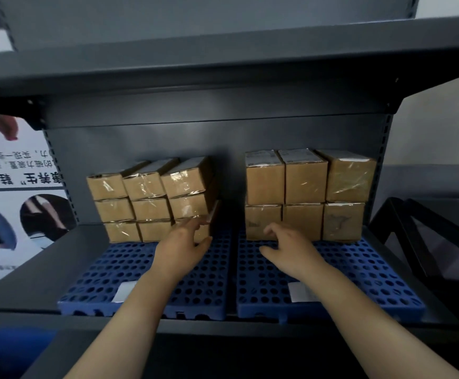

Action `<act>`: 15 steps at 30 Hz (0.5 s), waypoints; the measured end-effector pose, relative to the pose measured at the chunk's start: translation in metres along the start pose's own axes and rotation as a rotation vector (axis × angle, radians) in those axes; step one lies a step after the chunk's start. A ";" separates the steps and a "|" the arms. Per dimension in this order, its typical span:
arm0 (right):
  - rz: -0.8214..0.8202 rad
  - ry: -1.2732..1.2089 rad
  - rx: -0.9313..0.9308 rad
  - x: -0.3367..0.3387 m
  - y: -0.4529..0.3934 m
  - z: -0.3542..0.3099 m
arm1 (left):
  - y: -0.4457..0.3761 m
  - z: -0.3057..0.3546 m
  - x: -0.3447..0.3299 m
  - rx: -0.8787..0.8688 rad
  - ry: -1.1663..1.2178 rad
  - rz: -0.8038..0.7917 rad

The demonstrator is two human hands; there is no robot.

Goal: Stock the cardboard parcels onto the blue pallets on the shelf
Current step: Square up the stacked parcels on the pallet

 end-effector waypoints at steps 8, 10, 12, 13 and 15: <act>-0.050 -0.237 -0.203 -0.053 -0.016 -0.056 | 0.006 -0.067 0.049 0.062 -0.038 0.016; -0.028 -0.273 -0.233 -0.065 -0.023 -0.068 | 0.007 -0.086 0.058 0.088 -0.029 0.021; 0.005 -0.280 -0.251 -0.076 -0.031 -0.078 | 0.007 -0.105 0.065 0.121 -0.026 0.016; 0.023 -0.278 -0.259 -0.082 -0.035 -0.082 | 0.006 -0.115 0.068 0.136 -0.021 0.021; 0.044 -0.280 -0.287 -0.093 -0.043 -0.090 | 0.004 -0.135 0.074 0.167 0.000 0.054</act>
Point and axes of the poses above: each hand's wrist, its own y-axis away from the middle knuckle, its own x-axis out of the back of the hand, z = x × y, the point moved 2 cm from there along -y, towards the middle knuckle, and after that the axes turned 9 degrees about z, right-handed, at the moved point
